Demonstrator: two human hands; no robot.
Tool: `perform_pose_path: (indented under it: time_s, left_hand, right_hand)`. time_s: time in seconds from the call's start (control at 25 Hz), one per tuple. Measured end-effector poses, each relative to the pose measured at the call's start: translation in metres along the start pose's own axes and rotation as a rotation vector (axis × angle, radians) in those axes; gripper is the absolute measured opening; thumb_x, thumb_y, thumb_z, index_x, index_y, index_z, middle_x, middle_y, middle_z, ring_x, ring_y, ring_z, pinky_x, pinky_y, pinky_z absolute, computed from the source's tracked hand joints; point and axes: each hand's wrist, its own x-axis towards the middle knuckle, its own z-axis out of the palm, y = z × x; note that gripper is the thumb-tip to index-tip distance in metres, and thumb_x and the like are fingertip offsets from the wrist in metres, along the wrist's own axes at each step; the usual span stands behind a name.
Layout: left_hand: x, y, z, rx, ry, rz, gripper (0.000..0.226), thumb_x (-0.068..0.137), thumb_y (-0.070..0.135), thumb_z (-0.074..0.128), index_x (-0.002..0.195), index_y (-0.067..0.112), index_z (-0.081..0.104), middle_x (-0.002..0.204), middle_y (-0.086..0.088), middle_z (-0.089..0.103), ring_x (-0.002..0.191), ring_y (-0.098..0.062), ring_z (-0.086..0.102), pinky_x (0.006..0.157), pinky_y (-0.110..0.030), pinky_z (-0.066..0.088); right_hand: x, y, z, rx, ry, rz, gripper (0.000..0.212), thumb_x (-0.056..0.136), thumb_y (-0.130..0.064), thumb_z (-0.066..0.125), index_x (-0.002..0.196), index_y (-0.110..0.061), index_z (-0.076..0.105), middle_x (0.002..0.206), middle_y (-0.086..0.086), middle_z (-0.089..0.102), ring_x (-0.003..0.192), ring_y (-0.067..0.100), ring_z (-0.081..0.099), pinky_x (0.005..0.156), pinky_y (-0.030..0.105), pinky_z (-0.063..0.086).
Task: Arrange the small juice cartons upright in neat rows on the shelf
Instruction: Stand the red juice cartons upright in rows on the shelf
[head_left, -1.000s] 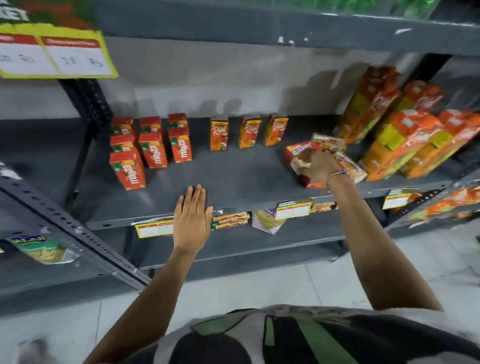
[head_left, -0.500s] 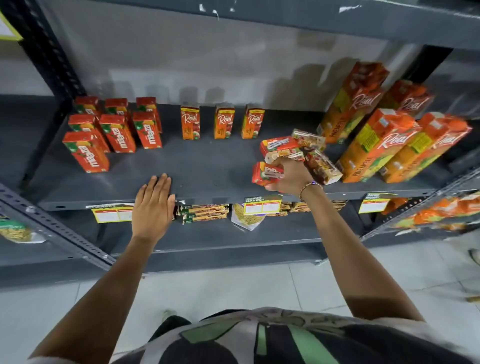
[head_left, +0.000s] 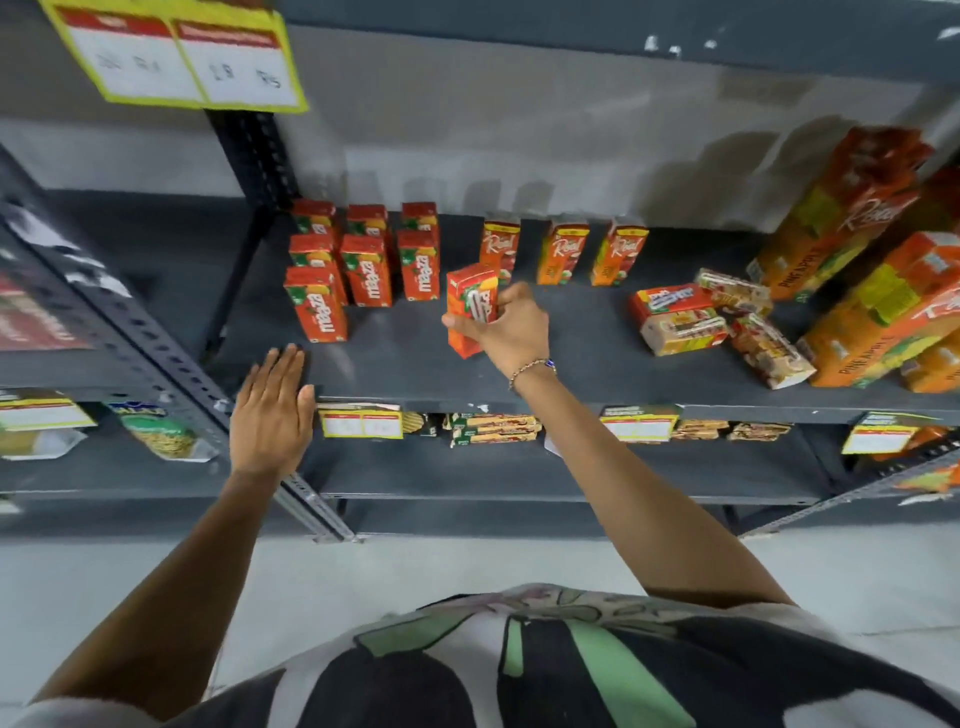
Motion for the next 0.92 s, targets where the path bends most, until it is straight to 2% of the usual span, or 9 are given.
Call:
perform_pose_path:
  time_s: [0.12,0.24,0.32,0.52,0.64,0.72,0.8,0.88,0.92]
  left_hand:
    - [0.004,-0.026,-0.005,-0.025,-0.008,0.058,0.052,0.098,0.027,0.030,0.133,-0.005,0.051,0.137,-0.021,0.052,0.129,-0.038,0.046,0.106,-0.045,0.034]
    - [0.004,-0.024,-0.001,-0.053,-0.017,0.072,0.050,0.096,0.027,0.033,0.132,-0.003,0.052,0.136,-0.019,0.054,0.128,-0.036,0.048,0.104,-0.044,0.035]
    - [0.003,-0.022,0.001,-0.054,-0.030,0.090,0.050,0.097,0.027,0.033,0.132,-0.003,0.053,0.136,-0.018,0.054,0.129,-0.035,0.047,0.104,-0.042,0.034]
    - [0.003,-0.028,0.001,-0.048,-0.044,0.074,0.055,0.101,0.034,0.022,0.132,-0.001,0.053,0.136,-0.016,0.055,0.129,-0.034,0.047,0.106,-0.040,0.030]
    - [0.002,-0.026,0.000,-0.065,-0.040,0.083,0.061,0.102,0.035,0.016,0.129,-0.003,0.055,0.134,-0.017,0.057,0.126,-0.035,0.050,0.107,-0.036,0.026]
    - [0.002,-0.027,0.001,-0.069,-0.034,0.076,0.062,0.102,0.036,0.015,0.129,-0.003,0.056,0.133,-0.018,0.057,0.125,-0.035,0.051,0.106,-0.036,0.026]
    - [0.004,-0.027,0.001,-0.081,-0.048,0.057,0.061,0.102,0.035,0.016,0.129,-0.002,0.056,0.133,-0.018,0.057,0.124,-0.036,0.052,0.105,-0.037,0.026]
    - [0.003,-0.026,0.000,-0.090,-0.064,0.049,0.061,0.102,0.035,0.016,0.128,-0.003,0.056,0.132,-0.018,0.058,0.124,-0.036,0.053,0.106,-0.037,0.026]
    - [0.003,-0.026,-0.001,-0.093,-0.070,0.053,0.063,0.102,0.036,0.014,0.128,-0.003,0.056,0.132,-0.018,0.058,0.124,-0.036,0.052,0.106,-0.036,0.025]
  right_hand:
    - [-0.001,-0.021,0.055,0.054,0.044,-0.019,0.061,0.058,-0.042,0.086,0.089,-0.006,0.047,0.091,0.008,0.070,0.077,0.016,0.062,0.062,0.022,0.045]
    - [-0.004,-0.029,0.092,0.051,0.091,-0.038,0.063,0.058,-0.043,0.086,0.085,-0.011,0.039,0.080,0.004,0.061,0.070,0.016,0.057,0.052,0.018,0.040]
    - [-0.004,-0.027,0.105,0.038,0.129,-0.023,0.062,0.059,-0.041,0.086,0.085,-0.011,0.037,0.076,0.003,0.058,0.071,0.022,0.060,0.053,0.022,0.041]
    - [-0.002,-0.034,0.132,0.001,0.133,0.015,0.061,0.062,-0.041,0.084,0.088,-0.013,0.036,0.087,0.012,0.065,0.080,0.027,0.065,0.066,0.033,0.051]
    - [-0.006,-0.038,0.113,-0.054,0.053,-0.084,0.062,0.067,-0.034,0.082,0.106,-0.006,0.042,0.109,0.016,0.062,0.102,0.030,0.060,0.080,0.036,0.048]
    - [0.000,-0.054,0.086,-0.214,-0.042,-0.326,0.062,0.077,-0.021,0.075,0.126,-0.004,0.041,0.129,0.015,0.053,0.120,0.028,0.051,0.098,0.039,0.045]
    - [0.015,-0.075,0.063,-0.496,-0.335,-0.551,0.070,0.083,0.002,0.064,0.143,-0.013,0.031,0.151,0.009,0.035,0.139,0.025,0.034,0.113,0.038,0.033]
    - [0.033,-0.088,0.058,-0.777,-0.616,-0.650,0.087,0.079,0.020,0.055,0.148,-0.022,0.022,0.159,0.002,0.016,0.147,0.021,0.014,0.117,0.037,0.021]
    - [0.040,-0.091,0.059,-0.870,-0.674,-0.674,0.088,0.080,0.021,0.053,0.149,-0.023,0.022,0.160,0.001,0.014,0.147,0.021,0.011,0.119,0.038,0.020]
